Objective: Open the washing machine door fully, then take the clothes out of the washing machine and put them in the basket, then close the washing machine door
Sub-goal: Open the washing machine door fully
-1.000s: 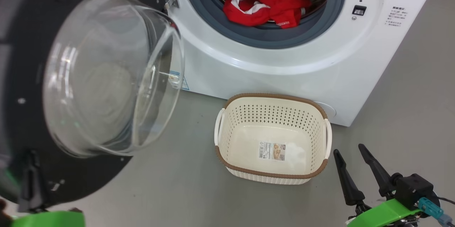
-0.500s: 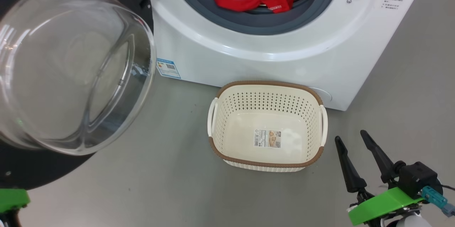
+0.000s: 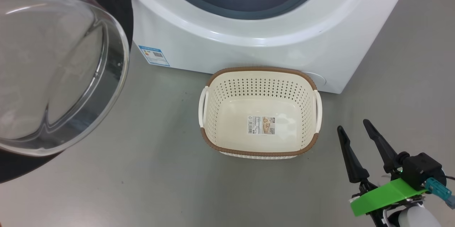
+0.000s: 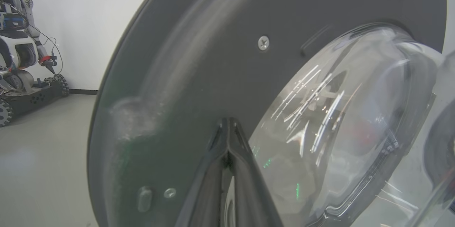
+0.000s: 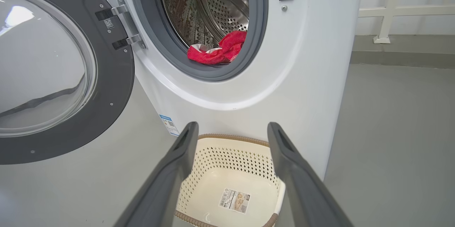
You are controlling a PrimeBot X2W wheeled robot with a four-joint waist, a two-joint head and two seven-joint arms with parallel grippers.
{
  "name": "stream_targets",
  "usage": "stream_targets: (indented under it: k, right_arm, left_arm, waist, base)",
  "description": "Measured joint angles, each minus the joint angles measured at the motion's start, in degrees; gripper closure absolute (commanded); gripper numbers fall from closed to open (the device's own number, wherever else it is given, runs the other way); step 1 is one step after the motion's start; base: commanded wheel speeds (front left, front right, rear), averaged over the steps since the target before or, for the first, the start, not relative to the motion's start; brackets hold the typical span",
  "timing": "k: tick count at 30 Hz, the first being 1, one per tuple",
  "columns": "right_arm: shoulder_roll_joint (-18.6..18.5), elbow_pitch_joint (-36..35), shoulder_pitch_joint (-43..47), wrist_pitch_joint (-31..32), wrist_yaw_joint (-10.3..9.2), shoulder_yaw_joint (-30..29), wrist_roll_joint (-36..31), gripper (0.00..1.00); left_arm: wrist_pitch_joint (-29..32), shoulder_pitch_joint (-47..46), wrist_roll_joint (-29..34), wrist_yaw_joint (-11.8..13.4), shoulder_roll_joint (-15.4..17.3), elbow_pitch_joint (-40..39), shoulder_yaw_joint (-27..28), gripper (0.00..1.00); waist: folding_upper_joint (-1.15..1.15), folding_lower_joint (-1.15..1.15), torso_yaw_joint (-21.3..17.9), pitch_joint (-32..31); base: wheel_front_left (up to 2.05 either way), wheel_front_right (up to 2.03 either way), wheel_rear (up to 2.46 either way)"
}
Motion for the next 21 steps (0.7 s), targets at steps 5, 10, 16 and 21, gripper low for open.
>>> stream_targets:
  k: [5, 10, 16, 21]
  right_arm:
    - [-0.08, 0.0, -1.05, 0.0, 0.0, -0.05, 0.0, 0.0]
    - [0.01, 0.03, -1.04, 0.0, 0.0, -0.05, 0.0, 0.0]
    - [0.53, 0.1, -0.85, 0.0, 0.0, -0.05, 0.0, 0.0]
    - [0.83, 0.34, -0.35, 0.0, 0.0, 0.0, 0.0, 0.0]
  left_arm:
    - [0.0, -0.79, 1.14, -0.45, 0.0, 0.87, 0.77, 1.0]
    - [0.0, -0.85, 1.48, -0.54, -0.07, 1.37, 0.79, 1.0]
    - [0.0, 0.27, 1.54, -0.54, -0.43, 0.65, -0.79, 1.0]
    - [0.0, 4.58, 1.18, -0.54, -0.58, -1.27, -4.8, 1.0]
  waist:
    - [0.0, 0.01, -0.41, 0.06]
    - [0.0, 0.0, -0.42, -0.83]
    - [0.0, 0.01, -0.26, -2.4]
    - [0.0, 0.0, -0.23, -4.04]
  base:
    - [0.0, 0.0, 0.0]
    - [0.0, 0.0, 0.0]
    - [0.0, 0.0, 0.0]
    - [0.0, 0.0, 0.0]
